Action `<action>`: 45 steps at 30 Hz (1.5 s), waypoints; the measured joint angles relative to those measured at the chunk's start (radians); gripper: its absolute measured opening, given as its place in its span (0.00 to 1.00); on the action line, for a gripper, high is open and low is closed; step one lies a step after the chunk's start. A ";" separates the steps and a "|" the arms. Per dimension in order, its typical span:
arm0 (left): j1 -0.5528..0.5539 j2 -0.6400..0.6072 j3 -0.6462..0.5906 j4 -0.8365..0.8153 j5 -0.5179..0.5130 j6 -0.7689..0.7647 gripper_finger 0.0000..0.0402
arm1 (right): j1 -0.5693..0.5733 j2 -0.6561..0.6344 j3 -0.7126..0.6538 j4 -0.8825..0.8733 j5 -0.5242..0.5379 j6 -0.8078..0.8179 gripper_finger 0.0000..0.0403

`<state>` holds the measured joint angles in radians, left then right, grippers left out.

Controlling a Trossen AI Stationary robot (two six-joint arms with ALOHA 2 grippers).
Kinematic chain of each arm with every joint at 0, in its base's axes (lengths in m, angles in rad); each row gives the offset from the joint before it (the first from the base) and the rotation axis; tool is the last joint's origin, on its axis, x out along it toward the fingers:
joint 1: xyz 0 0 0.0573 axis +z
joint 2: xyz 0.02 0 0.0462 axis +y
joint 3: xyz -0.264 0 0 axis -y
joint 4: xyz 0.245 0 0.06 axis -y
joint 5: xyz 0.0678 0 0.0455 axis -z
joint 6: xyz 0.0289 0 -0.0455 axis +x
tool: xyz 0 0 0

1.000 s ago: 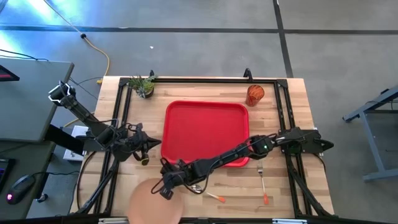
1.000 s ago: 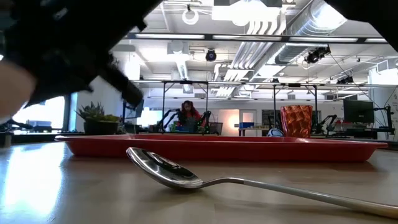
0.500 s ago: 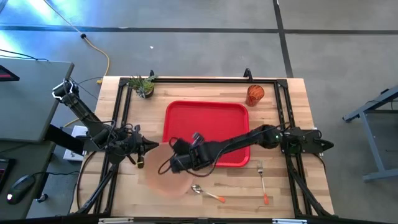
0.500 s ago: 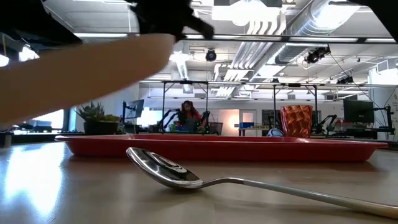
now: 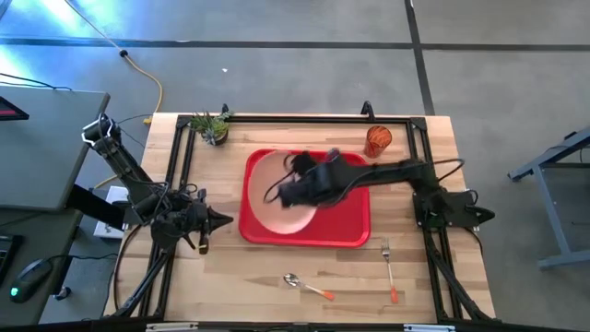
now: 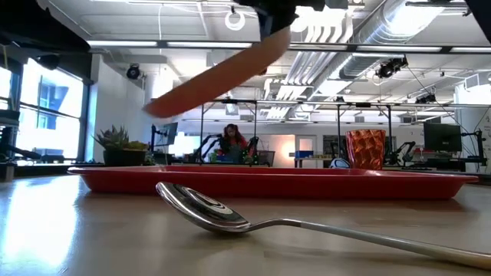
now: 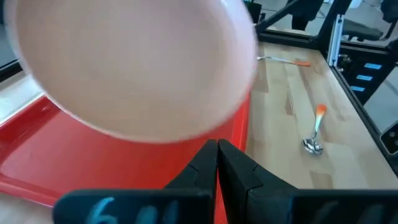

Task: Pick and place plate/cup/fork/spoon on tray
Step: Put the light brown plate on the red tray

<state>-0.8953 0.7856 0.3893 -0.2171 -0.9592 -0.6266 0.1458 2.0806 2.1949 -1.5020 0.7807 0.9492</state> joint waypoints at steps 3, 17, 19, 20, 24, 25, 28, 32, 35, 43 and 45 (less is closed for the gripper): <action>-0.008 0.002 -0.001 -0.007 0.001 -0.011 0.01 | -0.048 -0.141 -0.198 -0.010 -0.004 0.074 0.00; -0.015 0.004 -0.001 -0.025 -0.149 -0.026 0.01 | -0.144 -0.612 -1.486 1.435 -0.200 0.123 0.00; -0.012 0.004 -0.001 -0.025 -0.172 -0.026 0.01 | -0.142 -0.594 -1.580 1.534 -0.211 0.167 0.00; -0.006 0.004 -0.001 -0.025 -0.181 -0.026 0.01 | -0.138 -0.586 -1.614 1.557 -0.212 0.194 0.00; 0.029 0.017 -0.001 -0.021 -0.204 -0.027 0.01 | -0.120 -0.548 -1.684 1.639 -0.204 0.265 0.00; 0.038 0.024 -0.001 -0.021 -0.204 -0.027 0.01 | -0.116 -0.540 -1.686 1.651 -0.208 0.267 0.00; 0.058 0.050 -0.001 -0.020 -0.184 -0.034 0.01 | -0.112 -0.522 -1.686 1.686 -0.241 0.266 0.00; 0.073 0.090 -0.001 -0.016 -0.122 -0.041 0.01 | -0.115 -0.516 -1.686 1.706 -0.247 0.283 0.00; 0.073 0.121 -0.001 -0.012 -0.108 -0.053 0.01 | -0.115 -0.516 -1.686 1.702 -0.236 0.285 0.04; 0.073 0.177 -0.001 0.006 -0.105 -0.058 0.01 | -0.115 -0.519 -1.686 1.702 -0.196 0.233 0.27; 0.073 0.185 -0.001 0.006 -0.105 -0.061 0.01 | -0.115 -0.533 -1.686 1.701 -0.170 0.216 0.31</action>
<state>-0.8223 0.9701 0.3885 -0.2116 -1.0641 -0.6880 0.0304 1.5473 0.5091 0.1990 0.6109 1.1657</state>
